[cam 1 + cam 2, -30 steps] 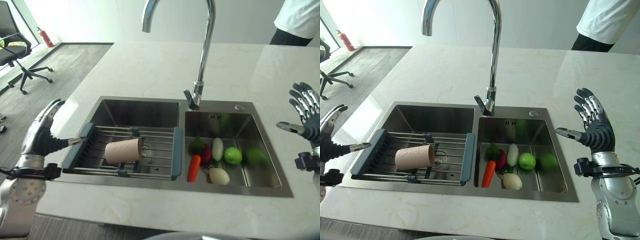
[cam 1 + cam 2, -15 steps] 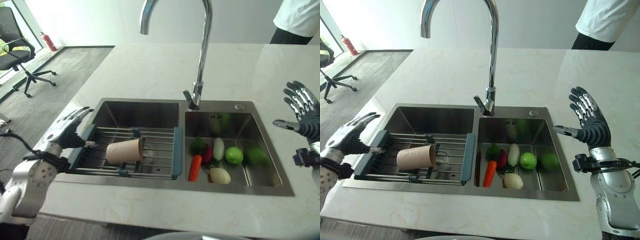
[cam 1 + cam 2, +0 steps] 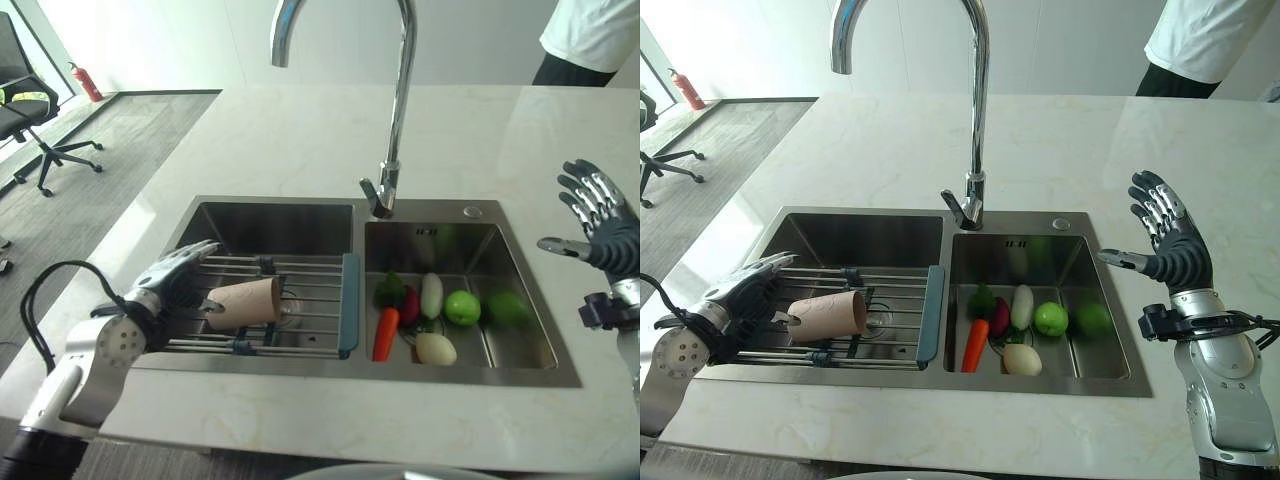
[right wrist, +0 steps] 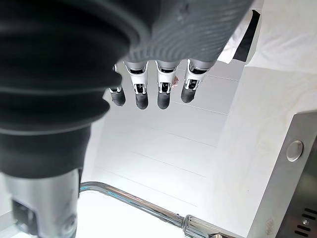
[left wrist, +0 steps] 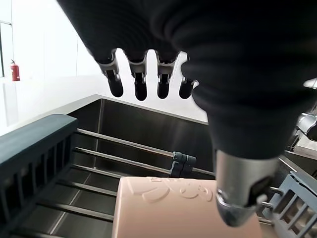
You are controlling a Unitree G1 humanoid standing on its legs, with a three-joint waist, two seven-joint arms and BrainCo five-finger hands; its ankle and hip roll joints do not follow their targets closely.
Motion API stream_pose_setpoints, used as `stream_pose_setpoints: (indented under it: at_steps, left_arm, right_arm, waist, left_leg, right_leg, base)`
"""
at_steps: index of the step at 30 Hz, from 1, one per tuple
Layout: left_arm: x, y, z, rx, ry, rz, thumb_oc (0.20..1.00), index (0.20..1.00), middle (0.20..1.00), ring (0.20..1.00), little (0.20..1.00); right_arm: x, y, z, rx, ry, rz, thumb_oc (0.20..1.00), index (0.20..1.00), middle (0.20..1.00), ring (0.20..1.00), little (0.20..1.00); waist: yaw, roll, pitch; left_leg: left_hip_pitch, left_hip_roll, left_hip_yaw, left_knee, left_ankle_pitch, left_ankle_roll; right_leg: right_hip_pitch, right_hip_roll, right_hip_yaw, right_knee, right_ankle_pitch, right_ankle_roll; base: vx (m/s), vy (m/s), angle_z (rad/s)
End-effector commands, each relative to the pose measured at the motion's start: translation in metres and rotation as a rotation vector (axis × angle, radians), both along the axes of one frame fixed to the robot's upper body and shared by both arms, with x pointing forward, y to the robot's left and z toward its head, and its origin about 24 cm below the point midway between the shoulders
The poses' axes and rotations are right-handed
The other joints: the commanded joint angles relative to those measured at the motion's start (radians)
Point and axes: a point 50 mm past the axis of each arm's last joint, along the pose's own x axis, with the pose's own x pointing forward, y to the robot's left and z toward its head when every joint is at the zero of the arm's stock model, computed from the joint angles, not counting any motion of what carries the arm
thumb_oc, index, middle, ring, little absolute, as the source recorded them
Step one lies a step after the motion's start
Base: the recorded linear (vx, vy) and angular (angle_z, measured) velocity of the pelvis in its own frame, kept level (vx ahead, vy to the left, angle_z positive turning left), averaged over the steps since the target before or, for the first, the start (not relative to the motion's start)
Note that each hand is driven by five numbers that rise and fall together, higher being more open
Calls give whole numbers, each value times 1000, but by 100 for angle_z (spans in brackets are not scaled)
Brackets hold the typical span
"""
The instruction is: Place the dishes in the dishwasher.
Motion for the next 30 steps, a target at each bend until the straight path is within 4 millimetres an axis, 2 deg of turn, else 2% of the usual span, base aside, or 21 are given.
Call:
stream_pose_setpoints:
  at_steps: [1,13,18,30]
  left_arm:
    - [10,10,13,-7,-68,55,1000,1000,1000,1000,1000]
    - [12,7,-5,-26,-2,80,1000,1000,1000,1000,1000]
    - [14,13,-21,-3,44,120,1000,1000,1000,1000,1000]
    - [15,15,-31,20,64,141,1000,1000,1000,1000,1000]
  right_arm:
    - [2,-2,37,-114,-139,9,1000,1000,1000,1000,1000]
    - [0,-2,39,-132,-148,2,1000,1000,1000,1000,1000]
    - [0,-2,39,-128,-151,2,1000,1000,1000,1000,1000]
    - [-2,-3,39,-134,-147,3,1000,1000,1000,1000,1000]
  waist:
    - [-13,26,0]
    - [-26,18,0]
    - [-43,19,-3]
    - [-56,16,-4]
  left_leg:
    - [65,86,76,7,-72,-52]
    - [71,91,86,7,-75,-52]
    - [77,95,100,7,-78,-54]
    - [86,100,113,7,-81,-55]
  right_leg:
    - [43,8,15,0,-82,13]
    - [36,6,20,0,-79,14]
    - [27,4,26,0,-74,16]
    - [23,2,32,0,-72,16]
  base:
    - [0,0,0]
    - [-2,-1,0]
    - [-10,0,-1]
    - [-8,-3,-4]
